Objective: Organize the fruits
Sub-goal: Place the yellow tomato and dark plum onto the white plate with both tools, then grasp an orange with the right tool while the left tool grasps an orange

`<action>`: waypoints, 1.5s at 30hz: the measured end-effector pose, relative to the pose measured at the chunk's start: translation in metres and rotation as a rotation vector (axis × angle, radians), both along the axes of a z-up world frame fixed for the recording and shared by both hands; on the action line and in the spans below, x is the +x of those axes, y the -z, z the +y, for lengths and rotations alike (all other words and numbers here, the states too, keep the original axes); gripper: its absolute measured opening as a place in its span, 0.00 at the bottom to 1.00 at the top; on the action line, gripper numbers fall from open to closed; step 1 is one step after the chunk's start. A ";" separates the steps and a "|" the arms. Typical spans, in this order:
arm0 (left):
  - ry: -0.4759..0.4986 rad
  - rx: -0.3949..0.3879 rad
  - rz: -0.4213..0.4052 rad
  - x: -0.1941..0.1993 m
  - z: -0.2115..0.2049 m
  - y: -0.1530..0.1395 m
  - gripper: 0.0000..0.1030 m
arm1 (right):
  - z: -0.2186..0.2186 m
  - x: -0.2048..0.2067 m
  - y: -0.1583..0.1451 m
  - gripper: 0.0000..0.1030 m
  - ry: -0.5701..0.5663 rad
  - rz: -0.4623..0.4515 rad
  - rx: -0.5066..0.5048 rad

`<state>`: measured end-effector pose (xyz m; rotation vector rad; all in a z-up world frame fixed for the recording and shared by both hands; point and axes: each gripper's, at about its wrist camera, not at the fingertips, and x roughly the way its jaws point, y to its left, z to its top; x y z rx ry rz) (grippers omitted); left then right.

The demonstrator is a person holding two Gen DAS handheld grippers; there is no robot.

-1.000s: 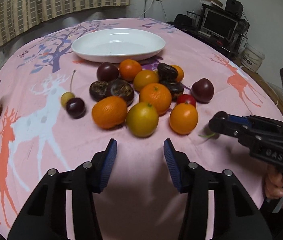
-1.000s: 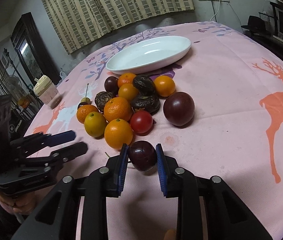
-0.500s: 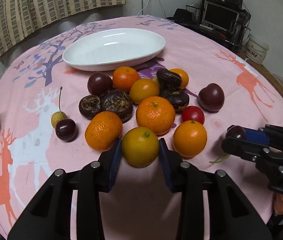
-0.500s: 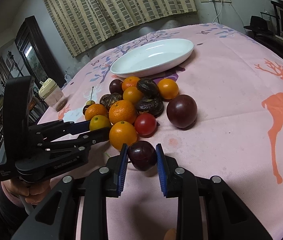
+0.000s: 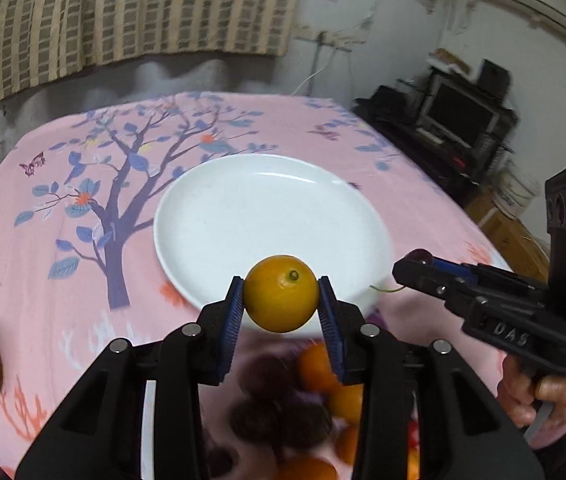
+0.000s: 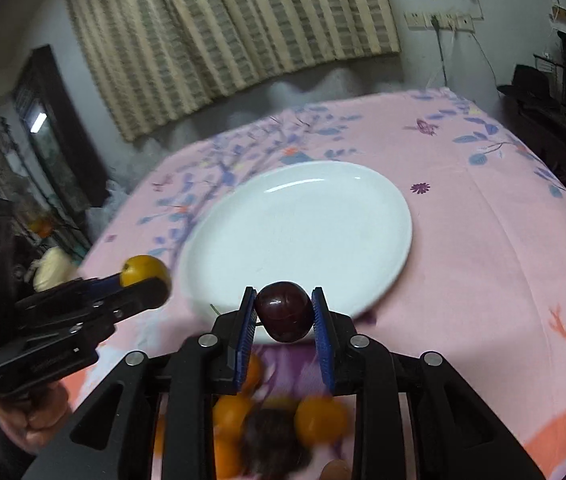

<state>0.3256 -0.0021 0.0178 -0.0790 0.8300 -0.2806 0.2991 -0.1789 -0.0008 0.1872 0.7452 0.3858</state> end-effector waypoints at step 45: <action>-0.007 0.074 -0.007 -0.115 0.046 0.044 0.95 | 0.043 -0.169 0.074 0.43 0.049 0.083 -0.075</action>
